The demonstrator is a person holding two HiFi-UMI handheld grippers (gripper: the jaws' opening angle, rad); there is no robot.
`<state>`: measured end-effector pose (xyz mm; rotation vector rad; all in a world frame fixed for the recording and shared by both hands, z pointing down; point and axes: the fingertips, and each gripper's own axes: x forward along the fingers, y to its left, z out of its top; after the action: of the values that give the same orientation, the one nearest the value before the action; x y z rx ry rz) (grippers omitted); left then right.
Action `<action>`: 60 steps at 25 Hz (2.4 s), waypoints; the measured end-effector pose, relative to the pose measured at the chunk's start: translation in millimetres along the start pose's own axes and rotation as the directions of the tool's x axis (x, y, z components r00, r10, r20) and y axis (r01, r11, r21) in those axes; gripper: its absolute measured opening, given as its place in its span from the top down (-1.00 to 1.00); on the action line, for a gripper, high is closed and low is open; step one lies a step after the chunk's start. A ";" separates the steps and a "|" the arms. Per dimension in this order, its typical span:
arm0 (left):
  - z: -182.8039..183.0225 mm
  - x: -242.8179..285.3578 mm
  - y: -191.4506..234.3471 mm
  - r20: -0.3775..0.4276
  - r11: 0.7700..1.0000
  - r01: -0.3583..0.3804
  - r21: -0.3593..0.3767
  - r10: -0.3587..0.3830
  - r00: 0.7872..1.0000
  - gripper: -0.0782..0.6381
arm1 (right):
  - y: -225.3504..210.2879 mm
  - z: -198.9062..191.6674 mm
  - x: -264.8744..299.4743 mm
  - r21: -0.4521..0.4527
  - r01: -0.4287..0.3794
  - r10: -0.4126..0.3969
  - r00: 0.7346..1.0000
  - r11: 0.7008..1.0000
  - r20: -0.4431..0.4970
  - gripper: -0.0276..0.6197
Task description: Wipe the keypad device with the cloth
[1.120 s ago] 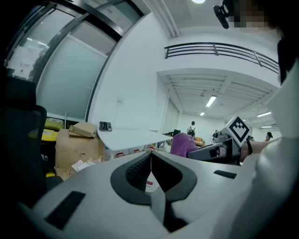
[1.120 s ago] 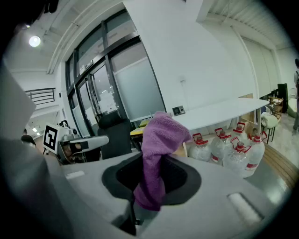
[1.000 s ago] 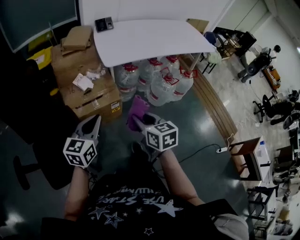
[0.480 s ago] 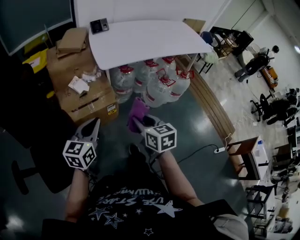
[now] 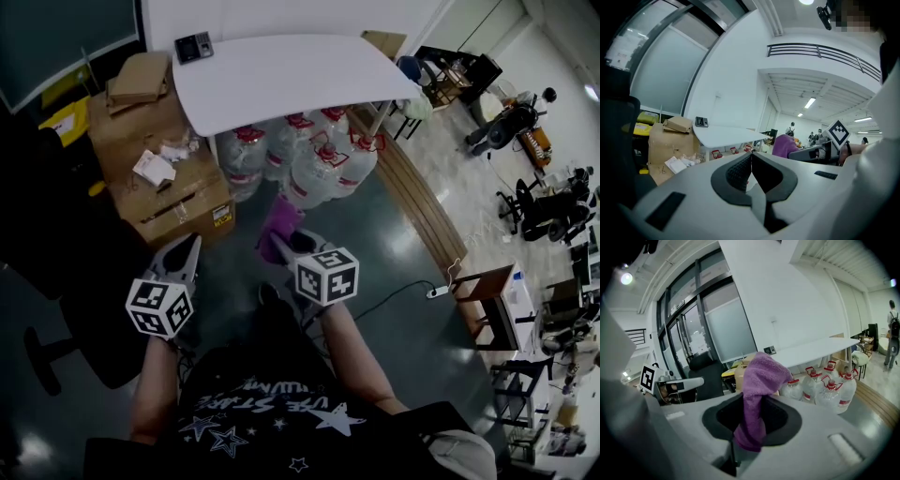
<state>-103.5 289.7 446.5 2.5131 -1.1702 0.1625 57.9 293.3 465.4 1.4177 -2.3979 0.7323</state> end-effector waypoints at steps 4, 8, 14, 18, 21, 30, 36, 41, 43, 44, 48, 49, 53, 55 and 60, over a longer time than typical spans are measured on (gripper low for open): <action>-3.4 14.3 7.5 -0.025 1.000 -0.003 -0.018 0.002 1.000 0.76 | -9.3 -4.7 3.6 0.022 0.005 -0.005 1.000 1.000 -0.021 0.62; -1.2 40.8 12.5 -0.033 1.000 -0.014 -0.016 0.013 0.999 0.76 | -40.9 1.1 19.1 0.042 0.007 -0.005 0.999 0.999 -0.037 0.62; 19.1 99.4 22.9 -0.038 0.998 -0.067 -0.012 0.067 0.997 0.76 | -84.1 40.5 60.4 0.018 -0.062 0.063 0.997 0.998 -0.047 0.62; 34.2 135.6 22.7 -0.037 0.995 -0.102 -0.014 0.101 0.994 0.76 | -105.9 67.8 83.2 -0.019 -0.130 0.128 0.990 0.991 -0.065 0.62; 43.2 155.9 23.7 -0.032 0.992 -0.129 -0.015 0.128 0.991 0.76 | -121.8 82.5 96.2 -0.036 -0.172 0.169 0.983 0.984 -0.075 0.62; 58.7 194.1 36.4 0.001 0.973 -0.221 -0.062 0.221 0.975 0.76 | -159.4 101.2 125.8 -0.060 -0.261 0.252 0.960 0.964 -0.121 0.62; 64.8 213.0 55.2 -0.012 0.967 -0.239 -0.083 0.239 0.971 0.76 | -163.3 115.8 150.6 -0.048 -0.283 0.276 0.953 0.958 -0.126 0.62; 68.6 249.8 89.9 -0.027 0.972 -0.204 -0.118 0.203 0.979 0.76 | -182.4 124.5 177.7 -0.043 -0.239 0.230 0.962 0.970 -0.144 0.62; 73.8 267.9 105.8 -0.028 0.975 -0.181 -0.126 0.179 0.984 0.76 | -192.7 130.3 189.8 -0.040 -0.208 0.200 0.969 0.977 -0.148 0.62; 78.4 277.5 114.4 -0.027 0.977 -0.168 -0.128 0.166 0.986 0.76 | -198.4 135.4 197.1 -0.039 -0.190 0.182 0.972 0.981 -0.149 0.62; 100.2 313.1 149.4 -0.022 0.987 -0.121 -0.109 0.119 0.993 0.76 | -215.1 165.3 231.9 -0.042 -0.140 0.133 0.981 0.989 -0.138 0.62; 103.8 319.7 157.9 -0.024 0.988 -0.114 -0.108 0.112 0.993 0.76 | -218.3 172.4 241.4 -0.043 -0.130 0.123 0.983 0.991 -0.136 0.62; 113.2 333.7 193.6 -0.032 0.988 -0.096 -0.117 0.093 0.995 0.76 | -221.1 194.9 281.3 -0.043 -0.105 0.098 0.985 0.994 -0.144 0.62; 112.6 334.9 217.4 -0.043 0.985 -0.104 -0.139 0.099 0.994 0.76 | -216.4 201.5 302.5 -0.055 -0.103 0.093 0.983 0.993 -0.158 0.62; 120.6 337.0 264.0 -0.057 0.989 -0.116 -0.092 0.111 0.992 0.76 | -207.2 210.0 348.1 -0.064 -0.098 0.084 0.979 0.993 -0.187 0.62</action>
<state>-90.5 -152.4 492.4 2.3473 -1.2701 0.1950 74.4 -160.6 509.6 1.1645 -2.3325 0.7544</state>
